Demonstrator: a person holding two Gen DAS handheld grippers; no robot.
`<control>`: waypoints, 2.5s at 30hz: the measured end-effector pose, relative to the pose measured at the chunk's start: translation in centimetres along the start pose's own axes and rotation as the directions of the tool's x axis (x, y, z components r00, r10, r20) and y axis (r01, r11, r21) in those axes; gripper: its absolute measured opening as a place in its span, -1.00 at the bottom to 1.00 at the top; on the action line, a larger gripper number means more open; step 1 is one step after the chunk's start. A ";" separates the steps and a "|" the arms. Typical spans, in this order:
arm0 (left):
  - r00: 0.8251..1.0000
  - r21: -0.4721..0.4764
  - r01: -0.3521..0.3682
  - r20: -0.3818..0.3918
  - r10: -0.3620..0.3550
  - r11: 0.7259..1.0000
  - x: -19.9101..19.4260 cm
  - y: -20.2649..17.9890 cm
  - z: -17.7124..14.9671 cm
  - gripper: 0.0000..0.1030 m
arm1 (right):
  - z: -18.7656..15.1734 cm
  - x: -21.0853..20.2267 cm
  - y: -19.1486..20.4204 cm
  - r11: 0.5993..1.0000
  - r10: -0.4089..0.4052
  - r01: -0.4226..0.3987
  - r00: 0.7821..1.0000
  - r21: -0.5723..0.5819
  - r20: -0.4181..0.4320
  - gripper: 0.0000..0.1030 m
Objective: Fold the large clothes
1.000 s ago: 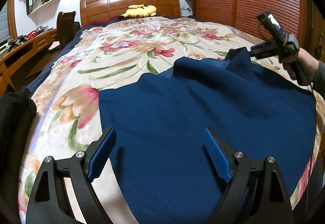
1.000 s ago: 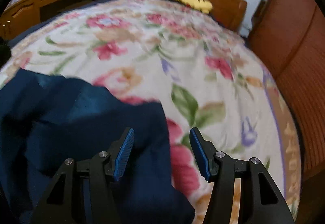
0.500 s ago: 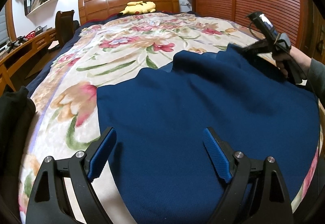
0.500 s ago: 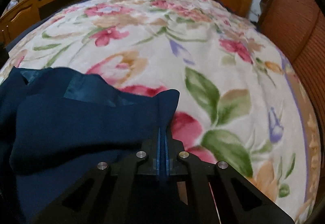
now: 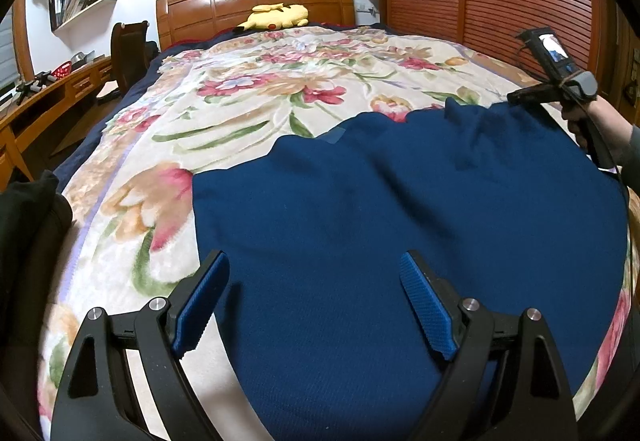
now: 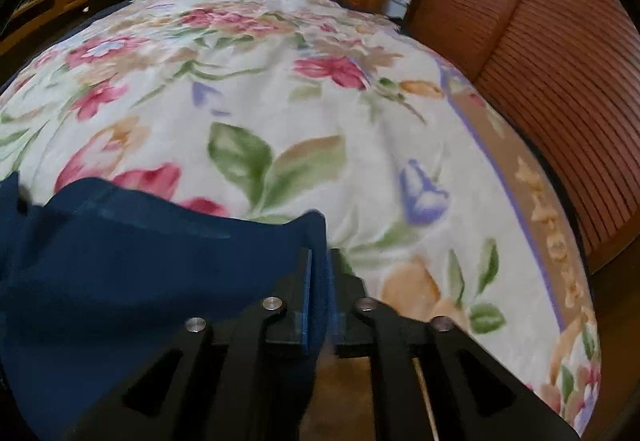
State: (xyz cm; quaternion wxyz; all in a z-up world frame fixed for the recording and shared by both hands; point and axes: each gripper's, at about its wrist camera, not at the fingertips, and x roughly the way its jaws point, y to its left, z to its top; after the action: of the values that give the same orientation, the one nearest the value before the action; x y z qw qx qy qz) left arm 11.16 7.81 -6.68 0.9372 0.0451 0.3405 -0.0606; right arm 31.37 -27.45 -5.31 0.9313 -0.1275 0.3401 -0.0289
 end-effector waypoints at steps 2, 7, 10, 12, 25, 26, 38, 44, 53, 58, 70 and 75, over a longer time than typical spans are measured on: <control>1.000 -0.002 -0.002 0.004 0.002 1.000 -0.1 0.1 0.0 0.70 | 0.0 -1.6 0.3 1.000 0.011 -0.011 0.999 -0.019 0.038 -0.24; 1.000 -0.015 -0.008 0.013 0.009 1.000 -0.4 0.3 -0.1 0.70 | -1.9 -6.8 1.9 0.991 0.123 -0.117 0.985 -0.057 0.119 0.20; 1.000 -0.016 -0.013 0.011 0.013 1.000 -0.3 0.3 -0.2 0.70 | -4.1 -9.8 3.0 0.974 0.211 -0.197 0.969 -0.116 0.129 0.20; 1.000 -0.016 -0.015 0.010 0.015 1.000 -0.3 0.3 -0.1 0.70 | -5.9 -11.7 3.9 0.957 0.259 -0.236 0.957 -0.169 0.134 0.20; 0.999 -0.044 -0.016 0.049 0.019 0.999 -2.0 0.6 -0.9 0.70 | -15.8 -14.1 1.1 0.945 0.309 -0.302 0.950 -0.128 0.042 0.20; 0.998 -0.052 -0.012 0.055 0.015 0.999 -2.4 0.6 -1.1 0.70 | -16.6 -13.6 1.0 0.944 0.308 -0.302 0.951 -0.134 0.024 0.20; 0.997 -0.085 -0.013 0.075 0.019 0.996 -5.2 -0.3 -4.4 0.70 | -17.0 -14.7 1.9 0.970 0.238 -0.233 0.969 -0.074 0.067 0.20; 0.997 -0.095 -0.020 0.074 0.028 0.995 -5.6 -0.1 -5.2 0.70 | -16.8 -18.0 4.0 0.968 0.245 -0.231 0.956 -0.101 0.159 0.20; 0.997 -0.100 -0.031 0.070 0.038 0.994 -5.5 -0.2 -5.6 0.70 | -17.5 -20.3 8.2 0.923 0.380 -0.358 0.907 -0.143 0.182 0.20; 0.997 -0.100 -0.029 0.068 0.036 0.995 -5.4 -0.3 -5.7 0.70 | -17.6 -19.7 10.1 0.906 0.415 -0.390 0.894 -0.164 0.171 0.20; 0.997 -0.108 -0.032 0.063 0.038 0.994 -5.3 -0.4 -6.1 0.70 | -17.7 -16.6 10.0 0.891 0.450 -0.434 0.884 -0.134 0.130 0.28; 0.998 -0.140 -0.028 0.052 0.035 0.990 -6.2 -0.4 -6.9 0.70 | -17.6 -16.5 10.1 0.894 0.443 -0.426 0.887 -0.136 0.135 0.28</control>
State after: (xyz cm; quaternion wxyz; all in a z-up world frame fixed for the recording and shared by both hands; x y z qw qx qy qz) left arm 2.04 8.80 -7.98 0.9478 -0.0167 0.3176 -0.0230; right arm 7.06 -19.17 -10.52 0.9308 -0.0978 0.2841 0.2083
